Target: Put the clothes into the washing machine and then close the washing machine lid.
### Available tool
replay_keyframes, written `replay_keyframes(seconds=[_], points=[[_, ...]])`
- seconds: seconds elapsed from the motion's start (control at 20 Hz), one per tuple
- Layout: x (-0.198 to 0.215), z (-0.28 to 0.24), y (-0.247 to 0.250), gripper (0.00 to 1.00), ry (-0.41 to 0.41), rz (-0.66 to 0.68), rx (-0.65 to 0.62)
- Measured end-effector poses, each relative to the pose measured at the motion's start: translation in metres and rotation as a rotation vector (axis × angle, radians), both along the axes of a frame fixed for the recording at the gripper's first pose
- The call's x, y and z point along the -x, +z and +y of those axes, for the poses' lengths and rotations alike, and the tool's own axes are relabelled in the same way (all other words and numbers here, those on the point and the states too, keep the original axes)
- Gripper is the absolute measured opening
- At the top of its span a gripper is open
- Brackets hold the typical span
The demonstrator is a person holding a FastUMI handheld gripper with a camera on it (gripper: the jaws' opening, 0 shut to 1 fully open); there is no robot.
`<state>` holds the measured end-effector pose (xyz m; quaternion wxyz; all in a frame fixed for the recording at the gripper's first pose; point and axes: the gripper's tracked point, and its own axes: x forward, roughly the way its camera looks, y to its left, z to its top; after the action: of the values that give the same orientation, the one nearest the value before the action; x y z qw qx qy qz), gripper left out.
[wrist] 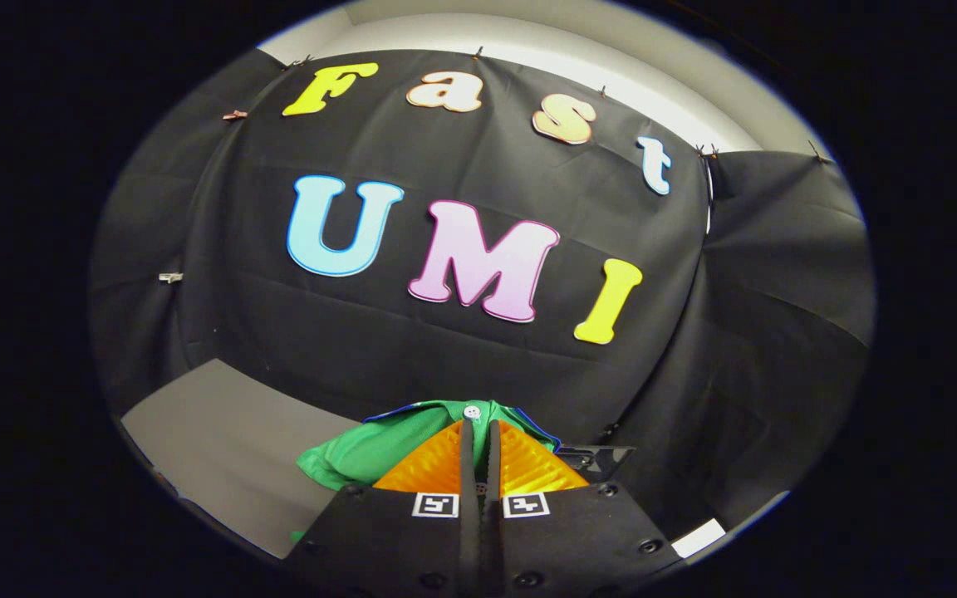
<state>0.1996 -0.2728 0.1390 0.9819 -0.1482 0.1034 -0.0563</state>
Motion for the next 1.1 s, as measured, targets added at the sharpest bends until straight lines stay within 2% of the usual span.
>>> replay_keyframes(seconds=[0.35,0.55,0.8,1.1], points=[[-0.013,-0.090,-0.047,0.05,-0.084,0.066,0.000],[-0.022,-0.126,-0.088,0.05,-0.118,0.104,-0.051],[-0.030,-0.155,-0.154,0.05,-0.123,0.176,-0.088],[-0.038,-0.162,-0.236,0.05,-0.097,0.279,-0.121]])
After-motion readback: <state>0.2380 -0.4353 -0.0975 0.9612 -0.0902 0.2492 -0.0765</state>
